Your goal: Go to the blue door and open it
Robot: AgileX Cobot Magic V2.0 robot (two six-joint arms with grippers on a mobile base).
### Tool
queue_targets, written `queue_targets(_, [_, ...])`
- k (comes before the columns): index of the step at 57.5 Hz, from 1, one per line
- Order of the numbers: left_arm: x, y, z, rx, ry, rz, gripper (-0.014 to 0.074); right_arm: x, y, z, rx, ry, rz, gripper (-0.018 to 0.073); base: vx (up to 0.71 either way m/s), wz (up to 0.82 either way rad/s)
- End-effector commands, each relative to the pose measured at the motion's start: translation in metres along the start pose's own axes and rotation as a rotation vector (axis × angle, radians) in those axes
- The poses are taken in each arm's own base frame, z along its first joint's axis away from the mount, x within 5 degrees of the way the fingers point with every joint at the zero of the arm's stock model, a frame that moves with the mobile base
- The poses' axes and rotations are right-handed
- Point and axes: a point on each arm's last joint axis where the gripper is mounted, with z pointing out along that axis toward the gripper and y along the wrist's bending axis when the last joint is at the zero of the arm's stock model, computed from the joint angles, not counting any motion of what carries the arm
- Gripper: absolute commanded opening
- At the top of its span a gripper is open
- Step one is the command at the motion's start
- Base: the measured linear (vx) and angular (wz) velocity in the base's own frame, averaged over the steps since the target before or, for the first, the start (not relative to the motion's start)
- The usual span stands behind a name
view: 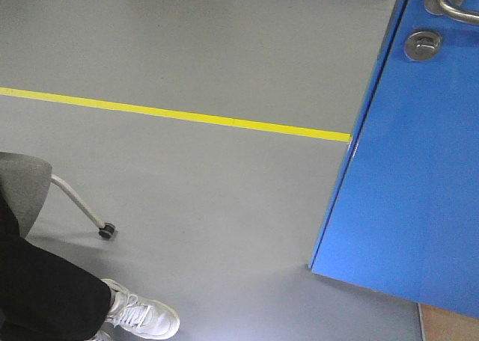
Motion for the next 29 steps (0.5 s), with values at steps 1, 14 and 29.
queue_targets(1, [-0.017,0.000,-0.004,0.007,-0.124,-0.008,0.0073,-0.015,0.017,-0.022,0.029,-0.151,-0.058,0.0012,0.00,0.00])
queue_targets(14, [-0.017,0.000,-0.004,0.007,-0.124,-0.008,0.0073,0.047,0.035,-0.057,-0.006,-0.166,0.048,0.0012,0.00,0.00])
queue_targets(29, [-0.017,0.000,-0.004,0.007,-0.124,-0.008,0.0073,0.181,0.046,-0.125,-0.017,-0.147,0.017,0.0012,0.00,0.00])
